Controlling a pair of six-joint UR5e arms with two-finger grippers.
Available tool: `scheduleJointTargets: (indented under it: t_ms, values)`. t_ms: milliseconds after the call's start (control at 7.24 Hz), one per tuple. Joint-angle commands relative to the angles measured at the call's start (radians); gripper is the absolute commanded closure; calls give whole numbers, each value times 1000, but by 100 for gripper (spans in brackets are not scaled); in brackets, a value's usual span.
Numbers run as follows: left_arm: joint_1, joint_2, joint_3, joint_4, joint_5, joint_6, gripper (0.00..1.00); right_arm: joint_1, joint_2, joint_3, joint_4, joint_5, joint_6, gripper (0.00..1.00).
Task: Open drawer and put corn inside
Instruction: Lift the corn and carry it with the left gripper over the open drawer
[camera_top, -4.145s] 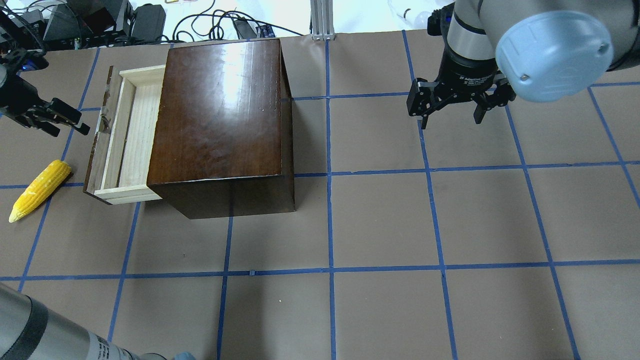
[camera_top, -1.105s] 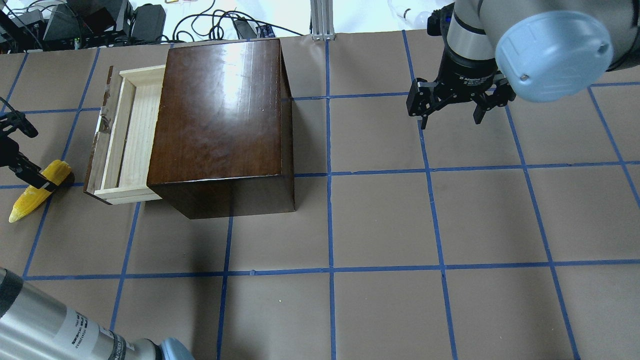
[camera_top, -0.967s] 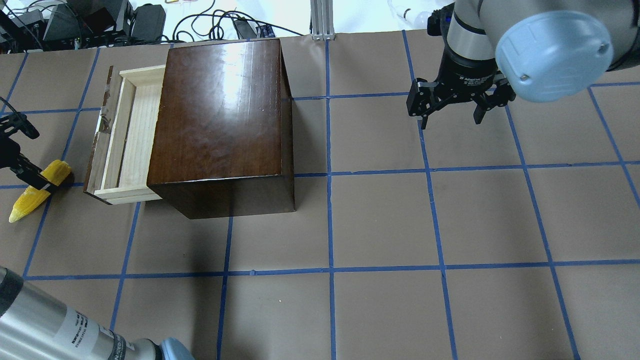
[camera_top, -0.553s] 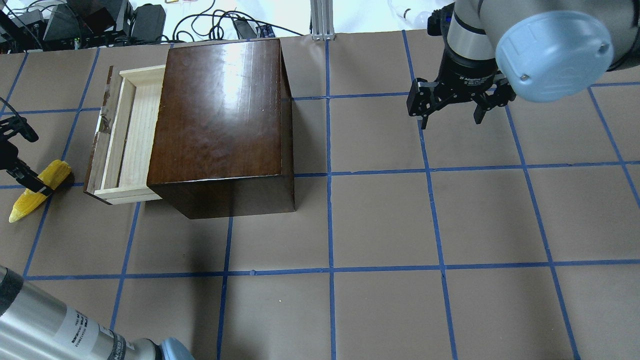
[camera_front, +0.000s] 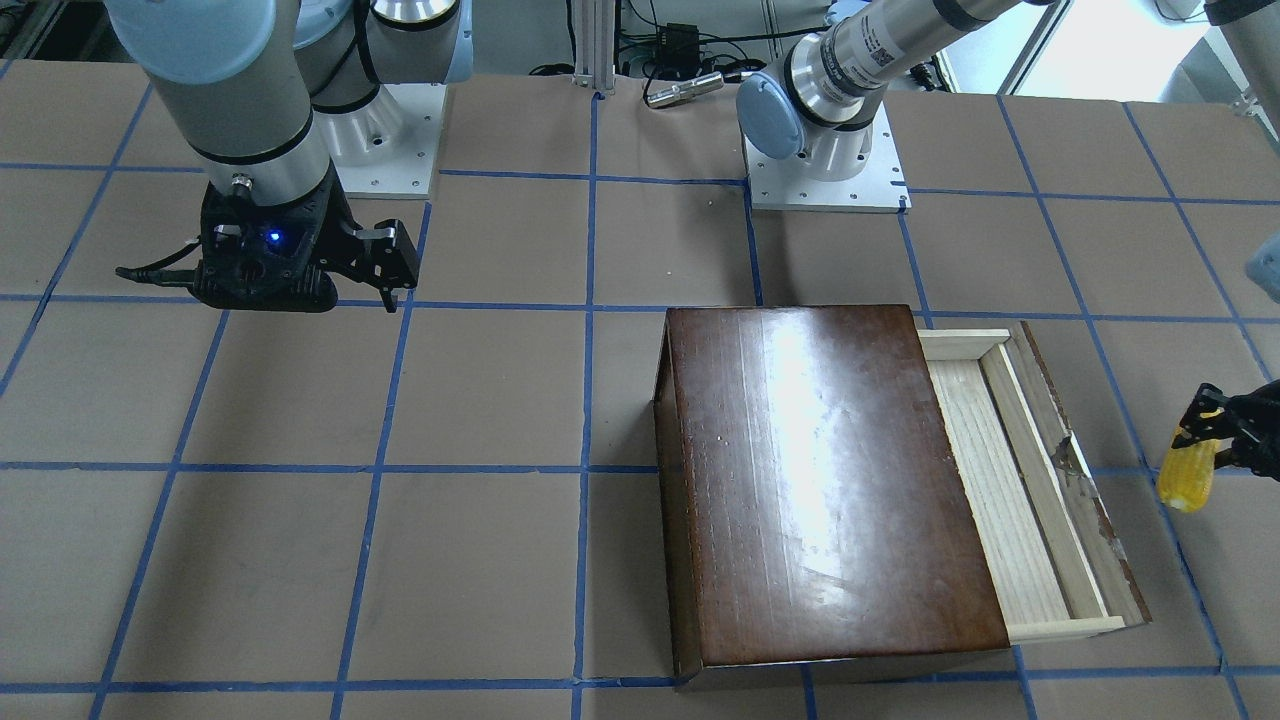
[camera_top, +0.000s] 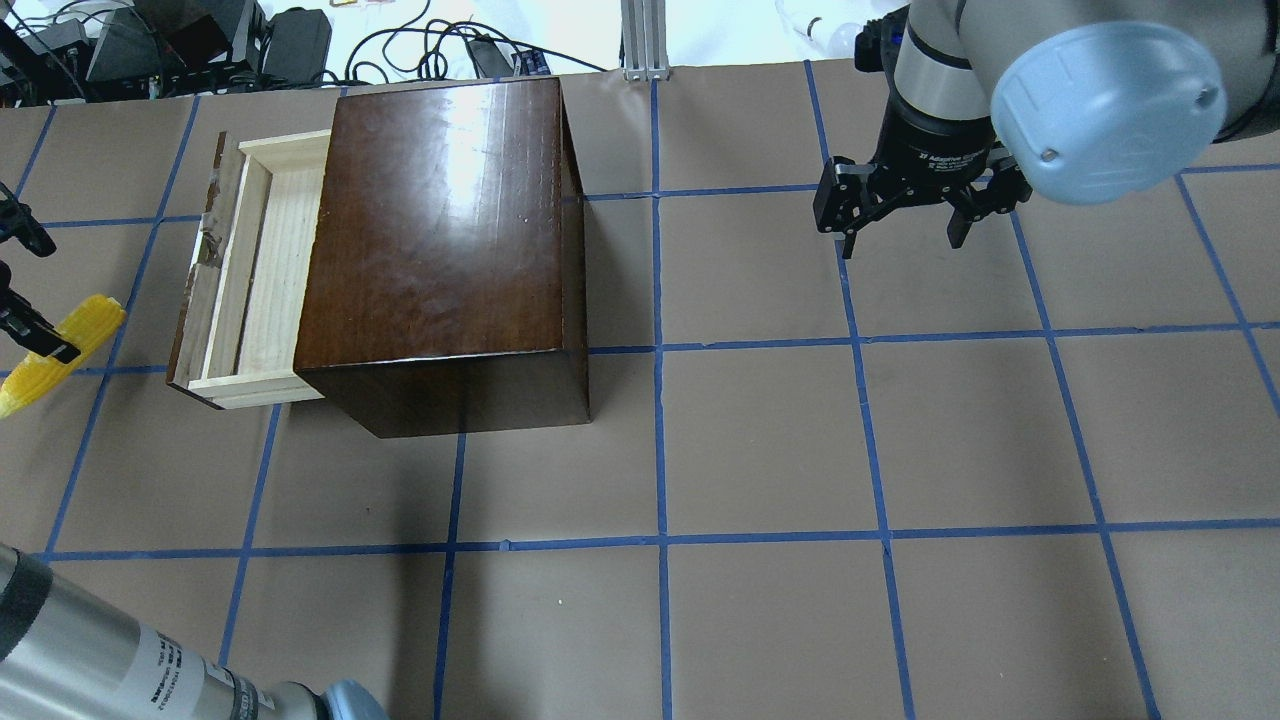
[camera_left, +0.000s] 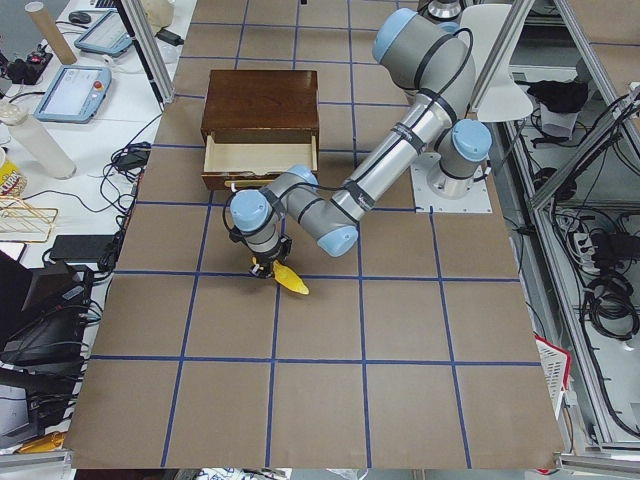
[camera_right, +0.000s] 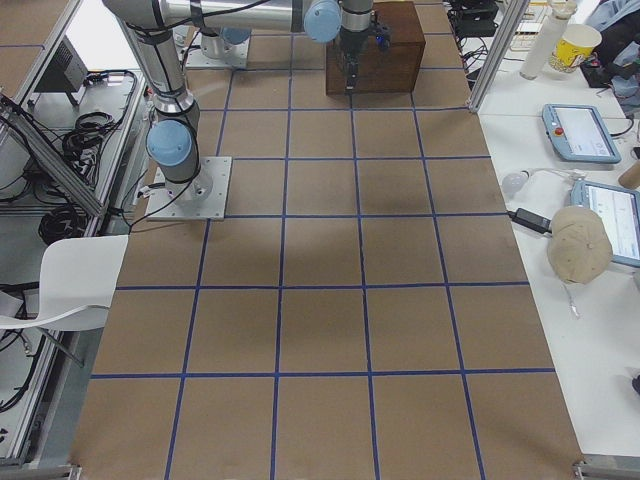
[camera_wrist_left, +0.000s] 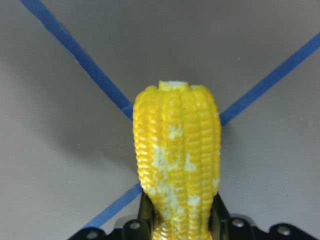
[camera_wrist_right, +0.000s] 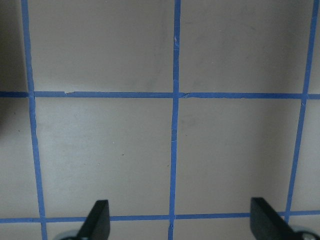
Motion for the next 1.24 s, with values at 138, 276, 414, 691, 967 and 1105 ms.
scheduleJointTargets:
  t_ms: [138,276,414,691,967,1105]
  values:
    - [-70,121,78,-100,-13,-160,100,0,0,0,-2,0,0,0]
    - [-102,149,103,-176,-35,-284,100,0,1,0,0,2,0,0]
    - [-127,170,109,-198,-38,-375,100,0,1,0,0,3,0,0]
    - [-191,220,109,-235,-39,-537,100,0,0,0,0,3,0,0]
    - [-282,258,107,-299,-39,-727,100,0,1,0,0,3,0,0]
    - [-328,266,106,-328,-39,-859,100,0,1,0,0,3,0,0]
